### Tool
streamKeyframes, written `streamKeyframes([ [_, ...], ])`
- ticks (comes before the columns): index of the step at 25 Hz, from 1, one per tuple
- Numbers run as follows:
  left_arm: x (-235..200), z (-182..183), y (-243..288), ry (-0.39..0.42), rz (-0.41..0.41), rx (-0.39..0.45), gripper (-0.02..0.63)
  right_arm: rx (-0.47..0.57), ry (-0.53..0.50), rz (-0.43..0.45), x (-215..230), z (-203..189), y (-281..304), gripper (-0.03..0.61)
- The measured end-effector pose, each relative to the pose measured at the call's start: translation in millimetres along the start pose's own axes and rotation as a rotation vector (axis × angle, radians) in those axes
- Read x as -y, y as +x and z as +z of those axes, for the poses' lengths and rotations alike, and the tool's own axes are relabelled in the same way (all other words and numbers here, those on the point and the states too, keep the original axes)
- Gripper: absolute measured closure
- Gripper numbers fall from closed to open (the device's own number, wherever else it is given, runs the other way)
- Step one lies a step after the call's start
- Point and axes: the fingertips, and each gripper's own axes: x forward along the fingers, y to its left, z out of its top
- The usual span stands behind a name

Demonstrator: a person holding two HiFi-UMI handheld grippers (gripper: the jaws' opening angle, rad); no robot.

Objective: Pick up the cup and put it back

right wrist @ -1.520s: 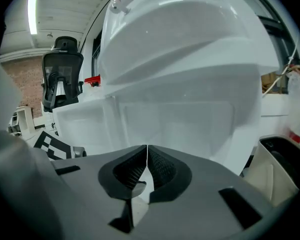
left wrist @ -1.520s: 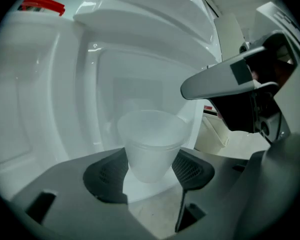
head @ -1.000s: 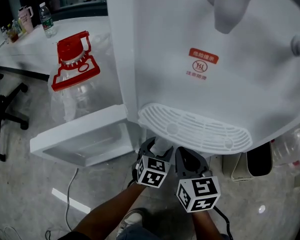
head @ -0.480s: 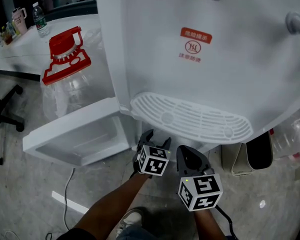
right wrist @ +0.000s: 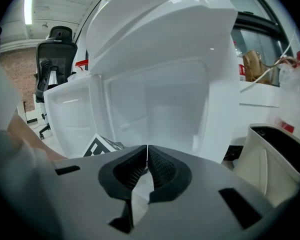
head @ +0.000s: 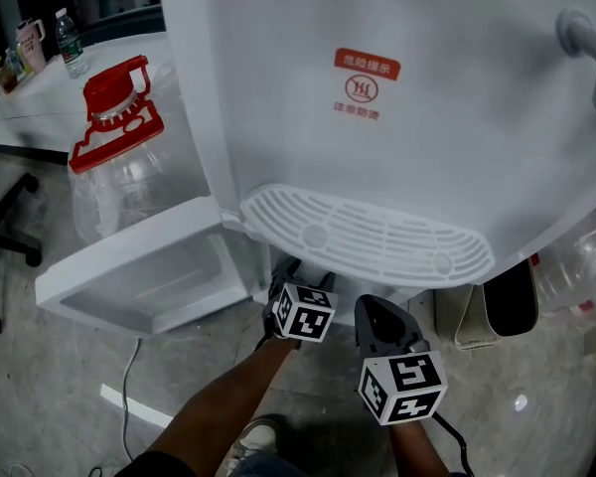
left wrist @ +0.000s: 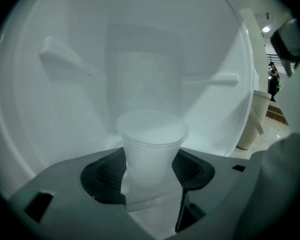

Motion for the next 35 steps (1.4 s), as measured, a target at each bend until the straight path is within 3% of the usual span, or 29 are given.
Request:
streamKeyframes([
  [9,2,-1,0,-0.064,-0.017,0.031,0.275,-0.018,0.001,-0.004,5,-10,-2,0.557],
  [22,14,-8,-52,-0.114,-0.057,0.027,0.273,0.006,0.018,0.021,-10,6,-11,0.557],
  [31,8,35,-118,-0.050,-0.098,0.094,0.276,0.058,0.047,0.063,-36,40,-9,0.557],
  [33,8,47,-134,-0.042,-0.101,0.107,0.297,0.058,0.055,0.070,-42,47,-11,0.557],
  [35,6,62,-151,-0.038,-0.102,0.120,0.368,0.057,0.072,0.066,-46,56,-15,0.557],
])
